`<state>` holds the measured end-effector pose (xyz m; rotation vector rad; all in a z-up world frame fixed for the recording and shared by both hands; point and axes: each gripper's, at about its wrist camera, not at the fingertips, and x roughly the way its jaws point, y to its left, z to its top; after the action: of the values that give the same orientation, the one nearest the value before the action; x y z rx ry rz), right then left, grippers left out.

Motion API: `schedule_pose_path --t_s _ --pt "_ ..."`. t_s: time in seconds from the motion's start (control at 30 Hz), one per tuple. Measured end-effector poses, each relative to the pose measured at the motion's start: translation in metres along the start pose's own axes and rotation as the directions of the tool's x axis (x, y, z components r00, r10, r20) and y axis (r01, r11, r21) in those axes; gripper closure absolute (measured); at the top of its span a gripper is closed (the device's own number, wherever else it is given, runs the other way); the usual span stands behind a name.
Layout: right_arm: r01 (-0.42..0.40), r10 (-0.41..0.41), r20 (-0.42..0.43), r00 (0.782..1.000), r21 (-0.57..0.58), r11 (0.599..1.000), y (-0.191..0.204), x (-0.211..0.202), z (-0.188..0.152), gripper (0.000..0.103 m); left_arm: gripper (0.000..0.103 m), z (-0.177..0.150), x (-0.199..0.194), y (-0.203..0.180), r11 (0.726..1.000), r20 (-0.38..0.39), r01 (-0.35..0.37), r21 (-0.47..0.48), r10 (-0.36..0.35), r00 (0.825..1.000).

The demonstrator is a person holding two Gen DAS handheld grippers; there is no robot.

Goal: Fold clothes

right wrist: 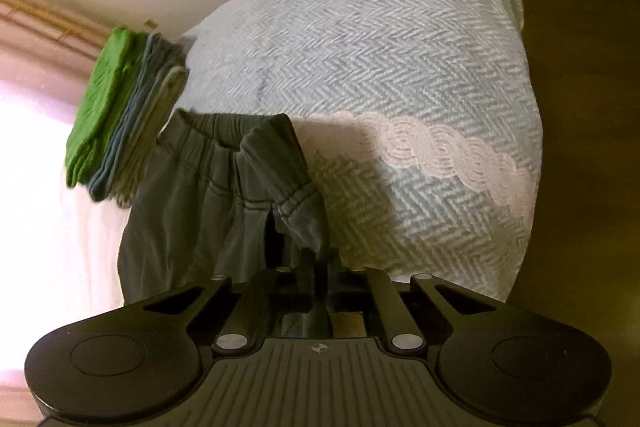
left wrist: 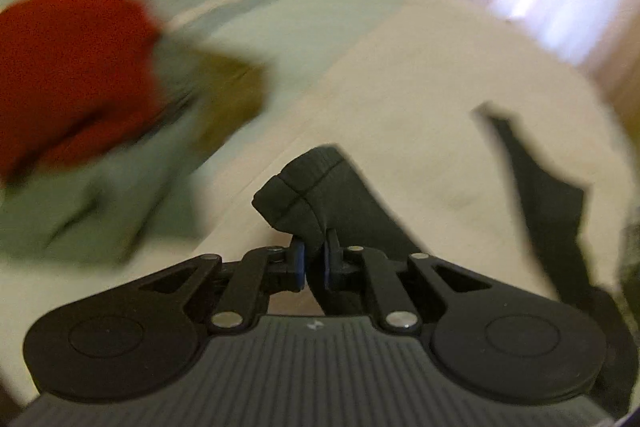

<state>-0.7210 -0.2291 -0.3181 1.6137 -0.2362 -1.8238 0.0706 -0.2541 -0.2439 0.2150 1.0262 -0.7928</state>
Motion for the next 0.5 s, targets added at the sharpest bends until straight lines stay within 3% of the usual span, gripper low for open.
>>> schedule_pose_path --t_s 0.13,0.2,0.3,0.43,0.47,0.5 --pt "-0.038 0.038 -0.010 0.999 -0.015 0.999 -0.003 -0.008 0.005 0.101 0.096 -0.035 -0.004 0.026 0.997 -0.031 -0.074 -0.028 0.073 0.997" --pt "-0.069 0.069 0.006 0.998 -0.053 0.996 0.001 -0.019 0.005 0.101 0.095 -0.043 -0.021 0.028 0.998 0.053 -0.056 0.002 0.056 0.997" --pt "-0.093 0.094 0.019 0.995 -0.060 0.994 -0.005 -0.034 0.000 0.101 0.094 -0.054 -0.016 0.031 0.993 0.059 -0.111 0.038 0.109 0.992" --pt "0.042 -0.052 -0.099 0.994 -0.102 0.994 -0.026 -0.015 -0.008 0.098 0.080 -0.069 -0.013 0.039 0.977 0.013 -0.213 0.027 0.213 0.977" --pt "0.082 -0.097 -0.119 0.988 -0.123 0.989 -0.028 -0.011 -0.008 0.084 0.077 -0.073 -0.013 0.041 0.971 -0.002 -0.240 0.017 0.240 0.971" --pt "0.125 -0.143 -0.118 0.983 -0.147 0.981 -0.026 -0.010 -0.006 0.033 0.078 -0.077 -0.013 0.044 0.964 -0.018 -0.267 0.009 0.267 0.964"
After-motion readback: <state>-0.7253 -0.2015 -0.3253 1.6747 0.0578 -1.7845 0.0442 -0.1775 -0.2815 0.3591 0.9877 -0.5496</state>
